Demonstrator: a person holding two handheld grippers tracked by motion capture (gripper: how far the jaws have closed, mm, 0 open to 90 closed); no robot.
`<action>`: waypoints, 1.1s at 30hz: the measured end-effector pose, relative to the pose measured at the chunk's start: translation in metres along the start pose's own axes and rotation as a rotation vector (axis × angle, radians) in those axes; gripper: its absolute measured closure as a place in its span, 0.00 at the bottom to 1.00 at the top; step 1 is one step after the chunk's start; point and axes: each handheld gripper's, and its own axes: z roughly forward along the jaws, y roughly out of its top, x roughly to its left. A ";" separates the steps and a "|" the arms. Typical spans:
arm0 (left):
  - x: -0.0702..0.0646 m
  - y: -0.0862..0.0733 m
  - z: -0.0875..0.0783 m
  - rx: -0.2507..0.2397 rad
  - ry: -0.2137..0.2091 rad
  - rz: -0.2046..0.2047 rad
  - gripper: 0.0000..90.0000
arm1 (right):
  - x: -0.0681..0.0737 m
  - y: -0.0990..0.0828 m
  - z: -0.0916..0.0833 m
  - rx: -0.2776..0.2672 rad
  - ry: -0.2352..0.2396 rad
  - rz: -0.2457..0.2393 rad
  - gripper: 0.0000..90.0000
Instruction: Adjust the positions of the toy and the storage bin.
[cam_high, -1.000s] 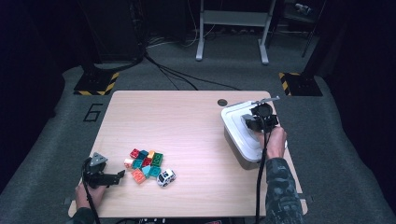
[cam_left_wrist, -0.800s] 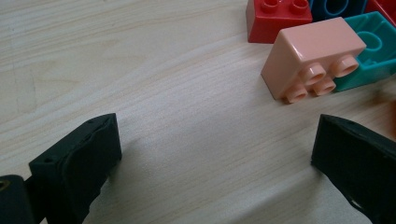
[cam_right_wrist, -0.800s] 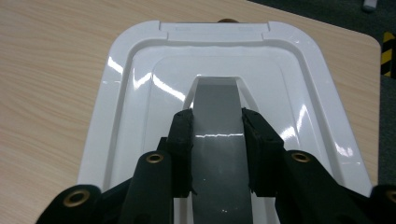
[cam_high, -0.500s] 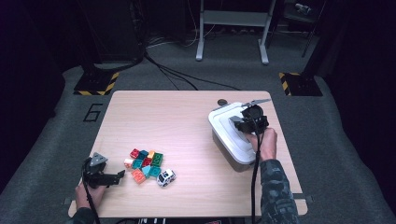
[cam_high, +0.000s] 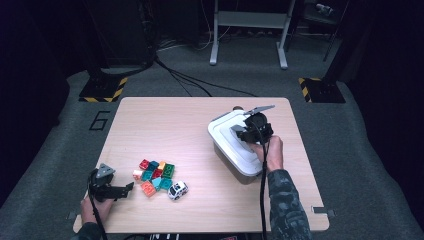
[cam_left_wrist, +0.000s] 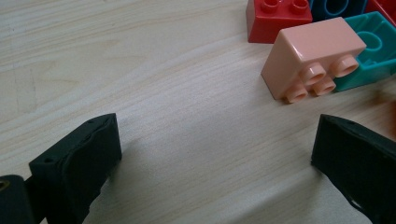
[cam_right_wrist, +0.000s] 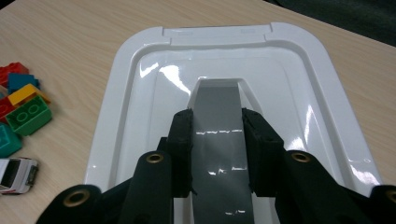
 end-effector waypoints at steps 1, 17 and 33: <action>0.000 0.000 0.000 -0.001 0.001 0.000 0.01 | 0.002 0.001 0.001 0.003 0.003 -0.011 0.75; 0.000 0.000 0.000 0.000 0.000 0.000 0.01 | 0.028 0.013 0.016 0.008 0.114 -0.093 0.75; 0.000 0.000 0.000 0.000 0.000 0.000 0.01 | 0.051 0.026 0.030 0.015 0.118 -0.098 0.75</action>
